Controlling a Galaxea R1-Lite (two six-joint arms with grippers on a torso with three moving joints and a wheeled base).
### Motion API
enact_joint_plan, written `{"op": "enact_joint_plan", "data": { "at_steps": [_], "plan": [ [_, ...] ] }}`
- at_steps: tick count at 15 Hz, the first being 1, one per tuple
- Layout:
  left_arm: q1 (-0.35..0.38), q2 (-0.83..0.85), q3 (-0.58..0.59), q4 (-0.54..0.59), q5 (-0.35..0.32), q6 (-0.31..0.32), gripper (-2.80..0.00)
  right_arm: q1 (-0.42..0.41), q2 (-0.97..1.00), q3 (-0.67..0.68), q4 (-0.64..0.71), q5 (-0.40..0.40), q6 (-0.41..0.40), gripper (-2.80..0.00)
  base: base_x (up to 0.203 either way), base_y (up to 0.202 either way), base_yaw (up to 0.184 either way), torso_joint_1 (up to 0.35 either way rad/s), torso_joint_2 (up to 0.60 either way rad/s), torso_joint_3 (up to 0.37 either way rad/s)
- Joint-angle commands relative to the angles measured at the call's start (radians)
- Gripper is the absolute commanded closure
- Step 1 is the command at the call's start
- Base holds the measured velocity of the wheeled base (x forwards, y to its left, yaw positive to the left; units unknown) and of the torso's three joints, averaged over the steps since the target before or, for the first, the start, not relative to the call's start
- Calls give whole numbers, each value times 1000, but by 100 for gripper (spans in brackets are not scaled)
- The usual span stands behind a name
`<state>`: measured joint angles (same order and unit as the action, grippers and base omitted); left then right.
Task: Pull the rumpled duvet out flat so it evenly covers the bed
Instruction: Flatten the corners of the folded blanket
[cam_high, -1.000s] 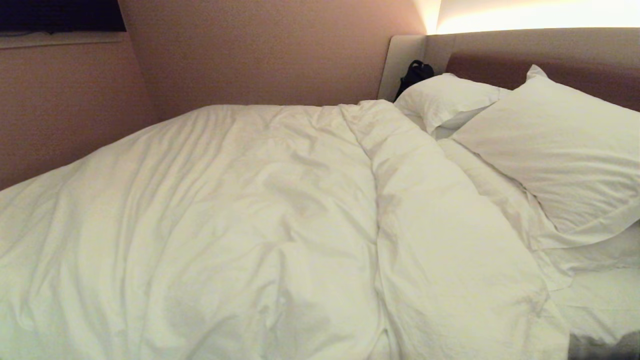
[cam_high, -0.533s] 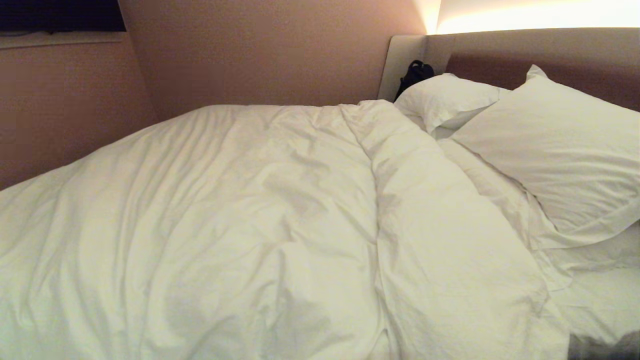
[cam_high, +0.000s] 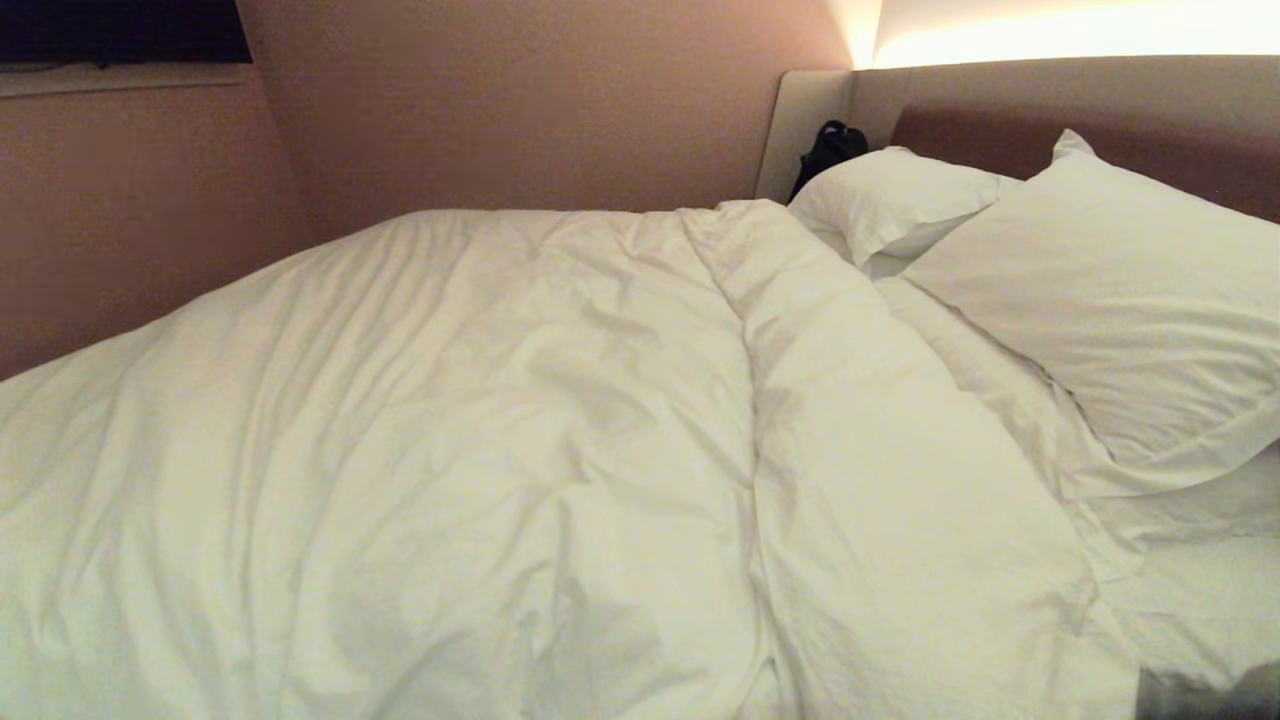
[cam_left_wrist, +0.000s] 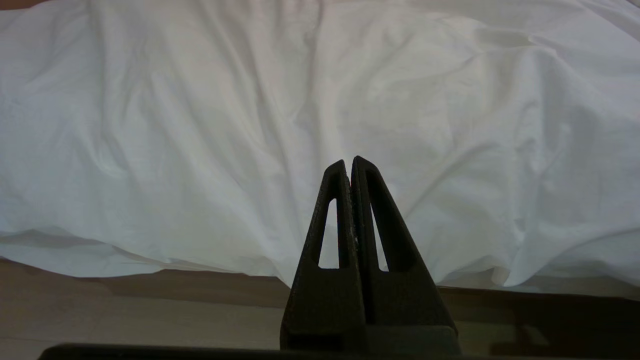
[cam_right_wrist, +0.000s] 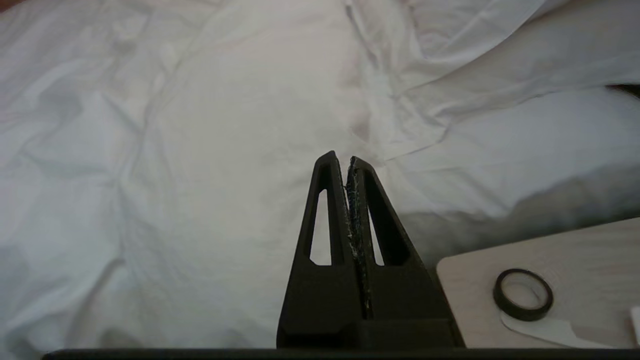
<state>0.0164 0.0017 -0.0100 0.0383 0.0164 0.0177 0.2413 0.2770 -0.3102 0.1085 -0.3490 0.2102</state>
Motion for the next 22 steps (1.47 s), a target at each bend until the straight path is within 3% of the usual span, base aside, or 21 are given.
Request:
{"op": "enact_joint_plan", "data": {
  "at_steps": [1,11,17,22],
  "plan": [
    [0,0,0,0,0,-1,0,1,2,4,0,-9,1,0,0,0,0,0,0,0],
    [0,0,0,0,0,0,0,1,1,40,-64,-83,-50,0,0,0,0,0,0,0],
    [0,0,1,0,0,-1,0,-14,4,81,-75,-85,-60,0,0,0,0,0,0,0],
    [0,0,0,0,0,0,0,-183,45,95,-131,-57,-65,0,0,0,0,0,0,0]
  ]
}}
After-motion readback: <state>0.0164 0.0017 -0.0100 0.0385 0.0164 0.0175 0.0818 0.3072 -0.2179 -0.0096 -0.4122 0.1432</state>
